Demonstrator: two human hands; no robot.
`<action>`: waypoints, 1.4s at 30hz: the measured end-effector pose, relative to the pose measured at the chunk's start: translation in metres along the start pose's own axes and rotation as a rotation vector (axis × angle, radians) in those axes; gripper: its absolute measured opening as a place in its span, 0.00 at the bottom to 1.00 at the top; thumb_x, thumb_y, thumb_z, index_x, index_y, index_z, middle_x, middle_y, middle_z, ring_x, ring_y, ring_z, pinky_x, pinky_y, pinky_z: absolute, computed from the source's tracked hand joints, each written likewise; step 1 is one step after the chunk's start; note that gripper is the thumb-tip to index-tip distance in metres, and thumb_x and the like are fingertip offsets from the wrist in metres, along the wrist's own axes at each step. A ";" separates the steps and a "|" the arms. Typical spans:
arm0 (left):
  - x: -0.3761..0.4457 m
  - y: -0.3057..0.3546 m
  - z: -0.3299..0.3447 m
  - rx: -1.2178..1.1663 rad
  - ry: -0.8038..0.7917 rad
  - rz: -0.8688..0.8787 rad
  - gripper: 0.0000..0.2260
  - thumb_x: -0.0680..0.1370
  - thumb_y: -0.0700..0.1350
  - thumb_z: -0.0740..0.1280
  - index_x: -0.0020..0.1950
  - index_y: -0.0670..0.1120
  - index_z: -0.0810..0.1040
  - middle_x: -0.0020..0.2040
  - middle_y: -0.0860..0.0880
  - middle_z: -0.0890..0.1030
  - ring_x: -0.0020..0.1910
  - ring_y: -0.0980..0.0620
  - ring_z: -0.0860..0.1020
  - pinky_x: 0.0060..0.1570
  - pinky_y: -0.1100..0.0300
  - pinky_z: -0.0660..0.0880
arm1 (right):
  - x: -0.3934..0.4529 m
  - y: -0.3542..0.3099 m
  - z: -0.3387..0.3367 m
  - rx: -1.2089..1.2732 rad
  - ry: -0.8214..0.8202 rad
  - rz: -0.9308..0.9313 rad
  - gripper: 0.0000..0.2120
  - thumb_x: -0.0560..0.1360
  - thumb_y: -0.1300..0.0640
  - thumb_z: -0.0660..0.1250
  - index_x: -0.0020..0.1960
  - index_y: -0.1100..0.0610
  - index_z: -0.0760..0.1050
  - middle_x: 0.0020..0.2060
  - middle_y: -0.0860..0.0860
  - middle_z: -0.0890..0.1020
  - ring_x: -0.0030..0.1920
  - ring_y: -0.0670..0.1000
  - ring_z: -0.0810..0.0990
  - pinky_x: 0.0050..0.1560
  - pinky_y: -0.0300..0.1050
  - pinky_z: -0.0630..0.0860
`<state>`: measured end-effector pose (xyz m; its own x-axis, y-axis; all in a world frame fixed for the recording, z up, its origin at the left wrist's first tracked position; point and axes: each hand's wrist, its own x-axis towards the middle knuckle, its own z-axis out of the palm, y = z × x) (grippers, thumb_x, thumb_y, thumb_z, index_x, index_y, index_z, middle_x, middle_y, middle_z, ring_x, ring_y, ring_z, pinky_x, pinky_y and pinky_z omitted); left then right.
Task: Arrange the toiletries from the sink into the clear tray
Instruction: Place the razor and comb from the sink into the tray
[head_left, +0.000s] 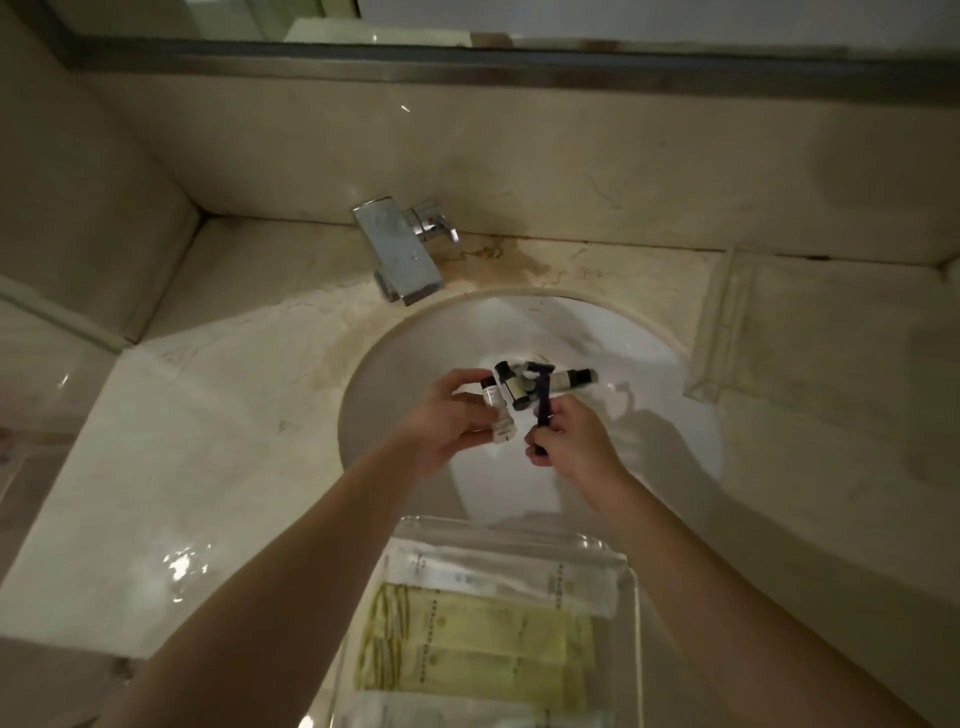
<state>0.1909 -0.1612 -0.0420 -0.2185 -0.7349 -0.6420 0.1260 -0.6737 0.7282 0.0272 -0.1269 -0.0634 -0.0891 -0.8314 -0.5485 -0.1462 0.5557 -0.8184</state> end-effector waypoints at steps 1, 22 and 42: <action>-0.008 0.001 0.001 0.008 -0.035 0.013 0.21 0.72 0.26 0.66 0.60 0.45 0.73 0.45 0.41 0.78 0.44 0.43 0.81 0.41 0.54 0.82 | -0.009 -0.001 -0.002 0.022 0.023 -0.003 0.11 0.74 0.71 0.62 0.44 0.55 0.72 0.42 0.59 0.80 0.37 0.54 0.80 0.40 0.46 0.81; -0.134 -0.013 0.007 0.704 -0.139 0.301 0.09 0.69 0.39 0.76 0.45 0.47 0.78 0.37 0.48 0.79 0.31 0.53 0.80 0.30 0.63 0.75 | -0.174 0.008 0.001 0.155 0.177 -0.156 0.09 0.80 0.62 0.62 0.52 0.69 0.73 0.36 0.56 0.75 0.38 0.55 0.79 0.43 0.46 0.82; -0.170 -0.082 -0.022 1.435 -0.027 0.628 0.12 0.72 0.47 0.71 0.56 0.49 0.81 0.51 0.51 0.83 0.54 0.49 0.76 0.56 0.55 0.73 | -0.212 0.051 0.006 -0.023 0.241 -0.109 0.10 0.79 0.58 0.64 0.52 0.65 0.75 0.39 0.55 0.78 0.41 0.53 0.80 0.39 0.41 0.78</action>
<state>0.2392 0.0171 0.0026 -0.5057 -0.8463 -0.1674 -0.7882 0.3744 0.4884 0.0449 0.0777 0.0099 -0.3034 -0.8658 -0.3980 -0.1902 0.4643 -0.8650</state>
